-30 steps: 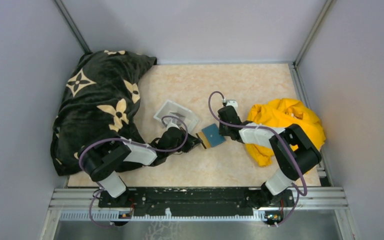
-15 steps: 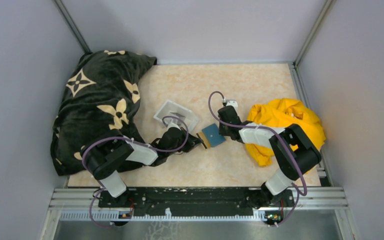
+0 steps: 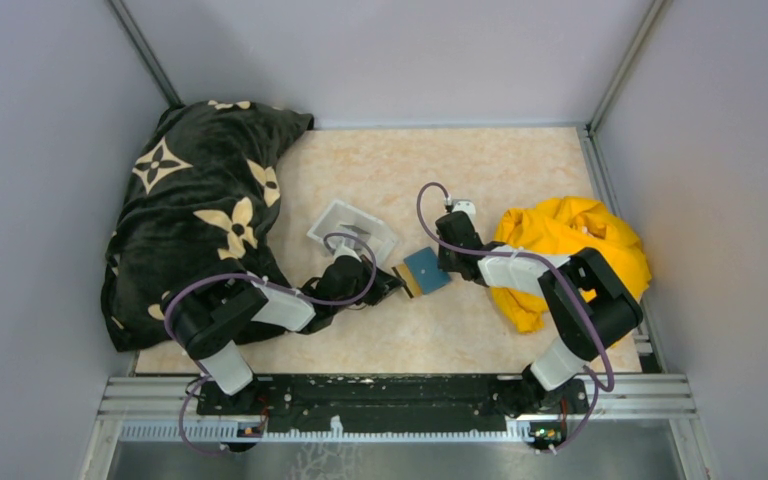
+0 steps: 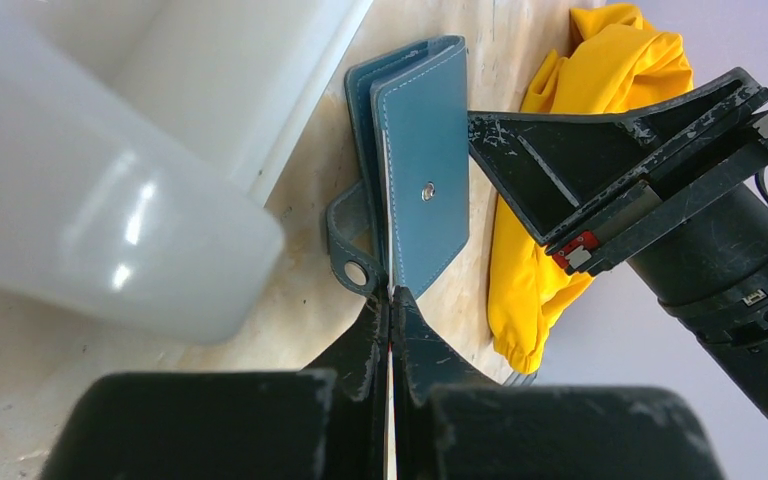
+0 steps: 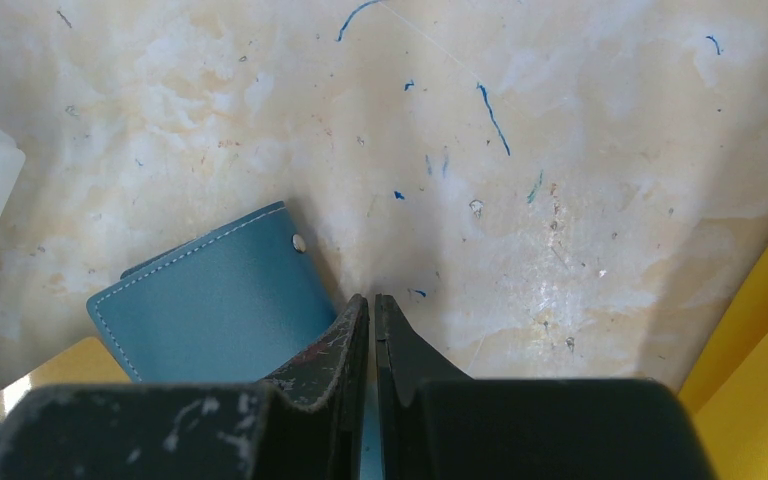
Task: Put the credit cards into the card holder
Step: Open the card holder at the center of the board.
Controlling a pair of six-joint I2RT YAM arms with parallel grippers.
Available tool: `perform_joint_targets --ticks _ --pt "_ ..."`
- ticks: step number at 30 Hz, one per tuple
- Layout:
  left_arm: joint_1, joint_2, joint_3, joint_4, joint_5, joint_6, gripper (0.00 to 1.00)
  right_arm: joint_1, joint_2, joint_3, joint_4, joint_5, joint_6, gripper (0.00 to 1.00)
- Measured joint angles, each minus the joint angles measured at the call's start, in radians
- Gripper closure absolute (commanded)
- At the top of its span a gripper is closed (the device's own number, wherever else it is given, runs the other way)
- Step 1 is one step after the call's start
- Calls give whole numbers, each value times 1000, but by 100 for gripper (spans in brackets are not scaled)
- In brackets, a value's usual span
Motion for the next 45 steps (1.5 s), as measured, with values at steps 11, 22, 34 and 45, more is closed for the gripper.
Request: perform_joint_targets --ticks 11,22,34,45 --pt "6 0 -2 -8 -1 12 100 0 1 0 0 0 0 92" --pt "6 -1 -29 31 -6 -77 100 0 3 2 3 0 -1 92" --pt "6 20 -29 83 -6 -102 100 0 3 2 3 0 -1 92" --pt "6 63 -18 149 0 -102 100 0 5 2 8 -2 -1 92"
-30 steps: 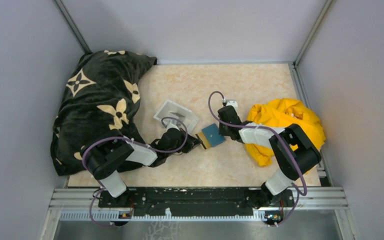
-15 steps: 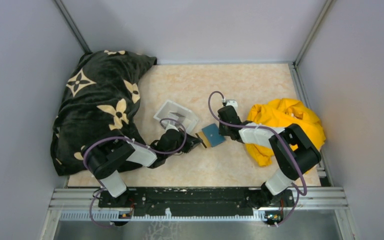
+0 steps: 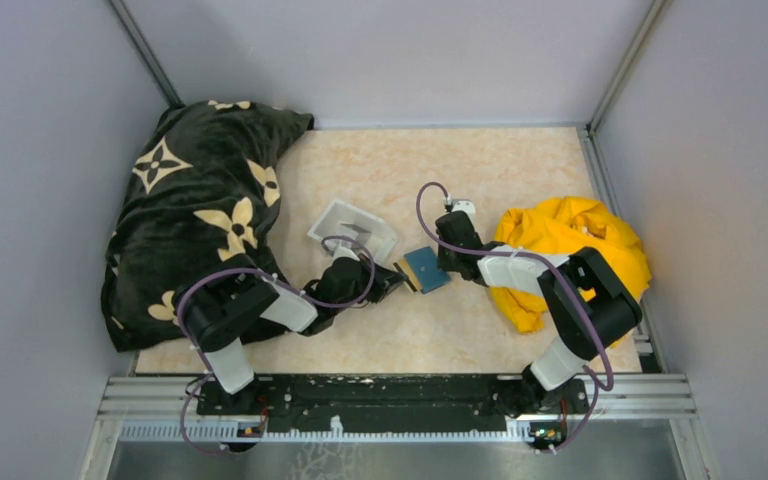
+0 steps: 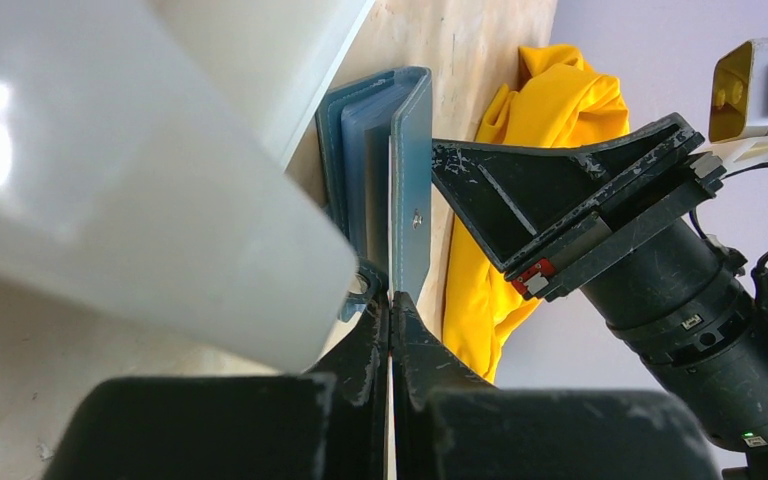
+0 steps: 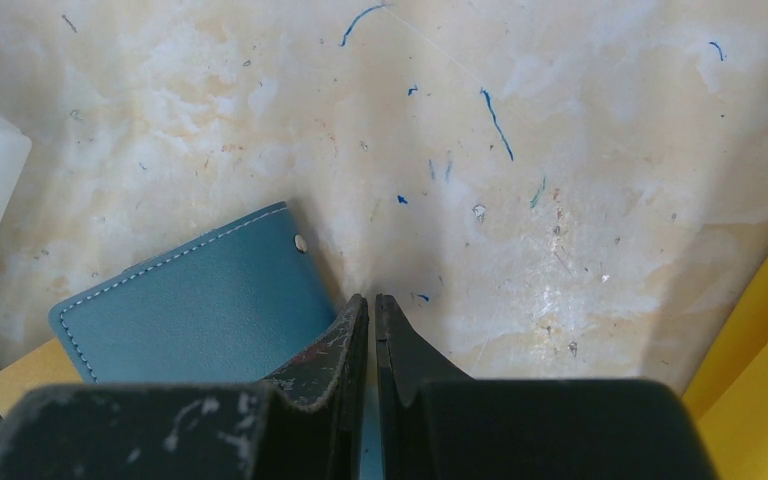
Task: Put the credit cards into the card holder
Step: Open the card holder at the center of the board.
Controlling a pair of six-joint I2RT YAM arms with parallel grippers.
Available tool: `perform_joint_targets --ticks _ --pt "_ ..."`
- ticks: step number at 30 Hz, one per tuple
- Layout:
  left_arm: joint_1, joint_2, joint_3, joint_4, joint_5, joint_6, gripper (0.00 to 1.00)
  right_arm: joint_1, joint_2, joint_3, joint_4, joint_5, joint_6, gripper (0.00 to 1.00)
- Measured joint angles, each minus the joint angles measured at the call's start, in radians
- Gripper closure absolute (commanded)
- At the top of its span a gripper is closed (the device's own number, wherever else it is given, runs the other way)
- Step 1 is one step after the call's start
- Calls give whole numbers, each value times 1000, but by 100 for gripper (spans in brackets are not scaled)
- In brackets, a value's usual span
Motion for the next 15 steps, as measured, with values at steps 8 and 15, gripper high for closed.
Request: perform_joint_targets --ticks 8,15 --pt "4 10 21 -16 23 13 100 0 0 0 0 0 0 92" --pt "4 -71 22 -175 23 60 100 0 0 0 0 0 0 92"
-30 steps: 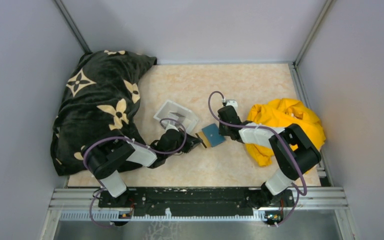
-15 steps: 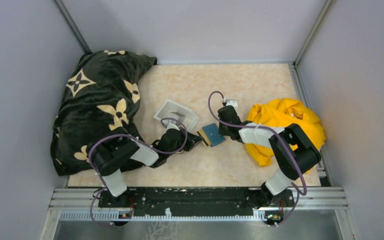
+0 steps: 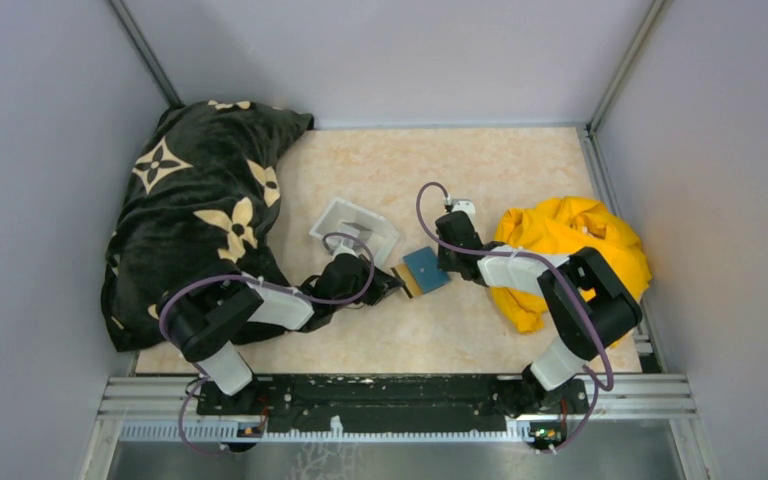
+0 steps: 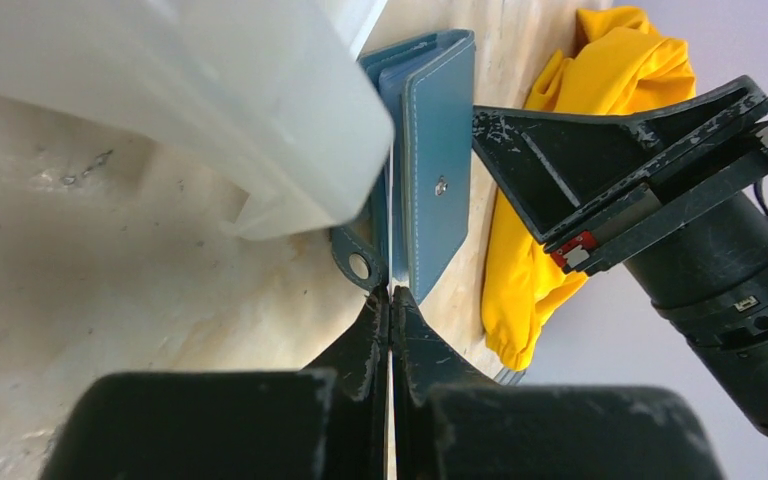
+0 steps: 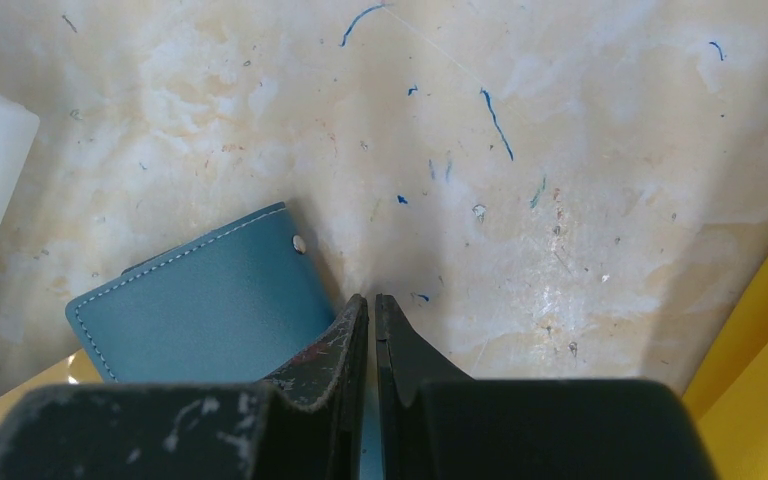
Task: Put the credit cards into the card holder
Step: Open the card holder at the center of the board.
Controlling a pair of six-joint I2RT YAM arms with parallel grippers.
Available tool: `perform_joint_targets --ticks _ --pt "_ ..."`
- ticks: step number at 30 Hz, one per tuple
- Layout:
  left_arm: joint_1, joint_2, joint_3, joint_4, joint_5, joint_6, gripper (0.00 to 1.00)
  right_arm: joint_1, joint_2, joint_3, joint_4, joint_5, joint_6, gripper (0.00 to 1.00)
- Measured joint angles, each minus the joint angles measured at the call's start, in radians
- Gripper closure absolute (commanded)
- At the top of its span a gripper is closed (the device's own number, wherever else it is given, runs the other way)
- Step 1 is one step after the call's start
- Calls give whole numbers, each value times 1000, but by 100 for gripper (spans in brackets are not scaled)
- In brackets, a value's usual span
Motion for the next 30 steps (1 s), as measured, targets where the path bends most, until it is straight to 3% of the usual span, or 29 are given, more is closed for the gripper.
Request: perform_joint_targets --ticks 8,30 --pt "0 -25 15 -94 -2 34 100 0 0 0 1 0 0 92" --pt "0 -5 14 -45 13 31 100 0 0 -1 4 -1 0 92"
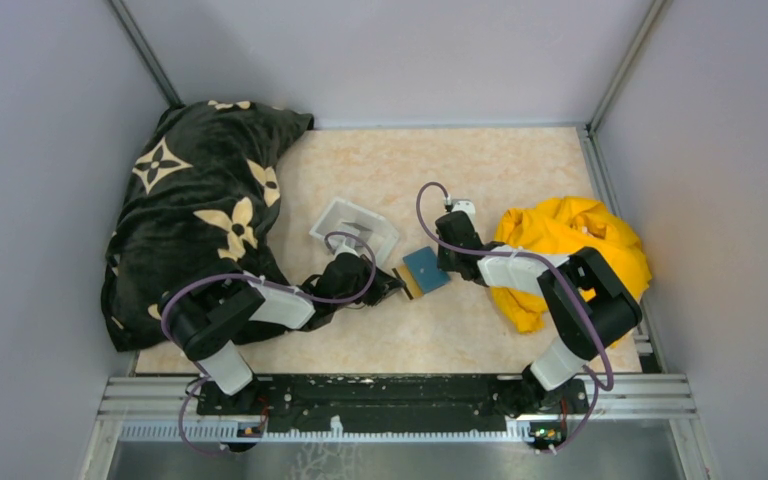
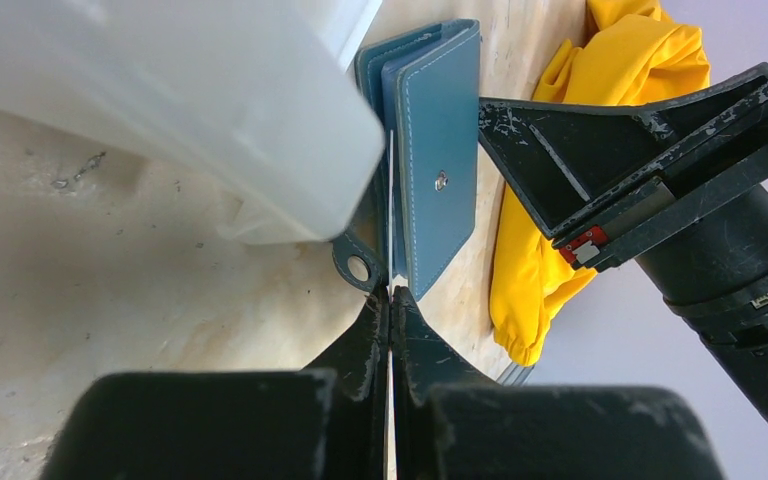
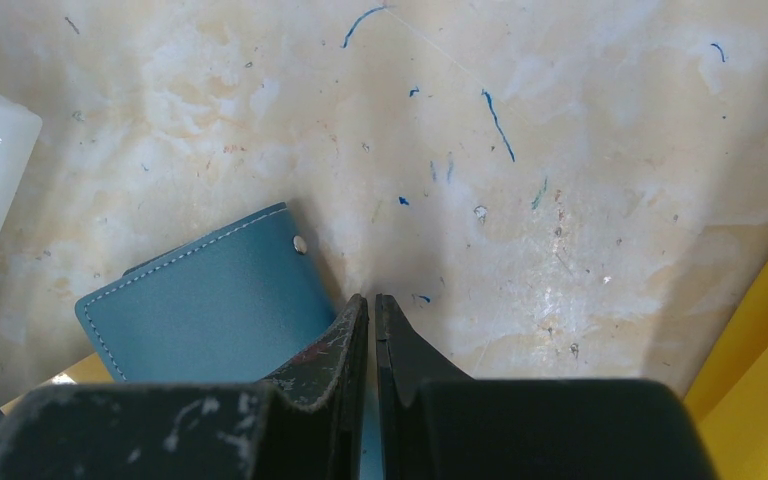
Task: Put the credit cards into the card holder
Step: Open the card holder at the center of the board.
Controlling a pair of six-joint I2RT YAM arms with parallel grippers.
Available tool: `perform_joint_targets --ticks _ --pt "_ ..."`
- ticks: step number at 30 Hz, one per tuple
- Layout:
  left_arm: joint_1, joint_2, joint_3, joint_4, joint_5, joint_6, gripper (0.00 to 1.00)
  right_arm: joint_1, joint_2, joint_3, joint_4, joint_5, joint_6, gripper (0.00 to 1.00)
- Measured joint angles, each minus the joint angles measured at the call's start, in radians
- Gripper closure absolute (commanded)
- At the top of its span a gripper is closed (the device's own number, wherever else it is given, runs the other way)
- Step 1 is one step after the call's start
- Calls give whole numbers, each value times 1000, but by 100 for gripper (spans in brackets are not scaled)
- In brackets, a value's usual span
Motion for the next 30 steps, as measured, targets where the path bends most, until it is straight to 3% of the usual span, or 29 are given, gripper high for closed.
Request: perform_joint_targets --ticks 30 --pt "0 42 29 34 2 -15 100 0 0 0 0 -1 0 92"
